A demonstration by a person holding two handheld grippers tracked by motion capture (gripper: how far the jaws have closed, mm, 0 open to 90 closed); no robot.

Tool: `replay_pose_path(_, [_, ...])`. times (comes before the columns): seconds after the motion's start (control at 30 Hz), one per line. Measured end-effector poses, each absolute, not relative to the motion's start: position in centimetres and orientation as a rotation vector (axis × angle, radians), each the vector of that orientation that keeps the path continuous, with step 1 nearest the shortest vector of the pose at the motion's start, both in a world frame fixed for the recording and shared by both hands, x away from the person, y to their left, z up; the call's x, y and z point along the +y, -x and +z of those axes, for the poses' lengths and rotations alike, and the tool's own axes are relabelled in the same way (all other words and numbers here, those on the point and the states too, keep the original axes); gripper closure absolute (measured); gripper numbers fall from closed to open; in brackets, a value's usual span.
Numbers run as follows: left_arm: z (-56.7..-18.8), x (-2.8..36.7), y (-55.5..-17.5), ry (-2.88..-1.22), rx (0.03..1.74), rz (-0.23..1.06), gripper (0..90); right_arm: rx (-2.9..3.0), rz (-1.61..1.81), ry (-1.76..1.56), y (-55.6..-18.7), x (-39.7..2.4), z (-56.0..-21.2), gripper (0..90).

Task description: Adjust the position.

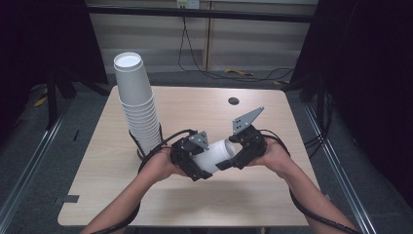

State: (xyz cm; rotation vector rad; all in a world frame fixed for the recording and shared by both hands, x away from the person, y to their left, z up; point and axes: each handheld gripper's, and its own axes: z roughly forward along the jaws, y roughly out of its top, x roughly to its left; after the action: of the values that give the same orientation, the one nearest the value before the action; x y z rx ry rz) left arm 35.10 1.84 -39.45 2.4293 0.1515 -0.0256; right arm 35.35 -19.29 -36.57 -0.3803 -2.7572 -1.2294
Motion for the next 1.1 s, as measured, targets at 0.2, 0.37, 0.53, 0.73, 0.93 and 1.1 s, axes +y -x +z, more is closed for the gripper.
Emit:
replay_pose_path(0.2, [-39.1, 1.3, -35.0, -2.524, 0.133, 0.000, 15.8, -2.914, -1.088, 0.277, -34.9, -18.3, -35.7, 17.6])
replay_pose_path(0.37, [-39.1, 1.1, -34.9, -2.568, 0.115, 0.004, 15.8, -3.001, -0.964, 0.207, -34.7, -17.6, -34.7, 16.7])
replay_pose_path(0.53, [-39.1, 0.8, -34.8, -2.589, 0.114, -0.001, 15.7, -3.046, -0.825, 0.145, -34.7, -16.7, -34.2, 17.0])
replay_pose_path(0.73, [-39.0, 0.7, -35.0, -2.622, 0.084, 0.007, 15.6, -3.061, -0.715, 0.145, -34.7, -15.8, -34.3, 17.3])
replay_pose_path(0.93, [-38.9, 0.6, -35.0, -2.637, 0.077, 0.004, 15.6, -3.071, -0.603, 0.153, -34.9, -15.2, -34.6, 17.5])
replay_pose_path(1.1, [-38.9, 0.5, -35.0, -2.646, 0.076, 0.006, 15.5, -3.072, -0.569, 0.206, -34.6, -14.7, -35.0, 18.8])
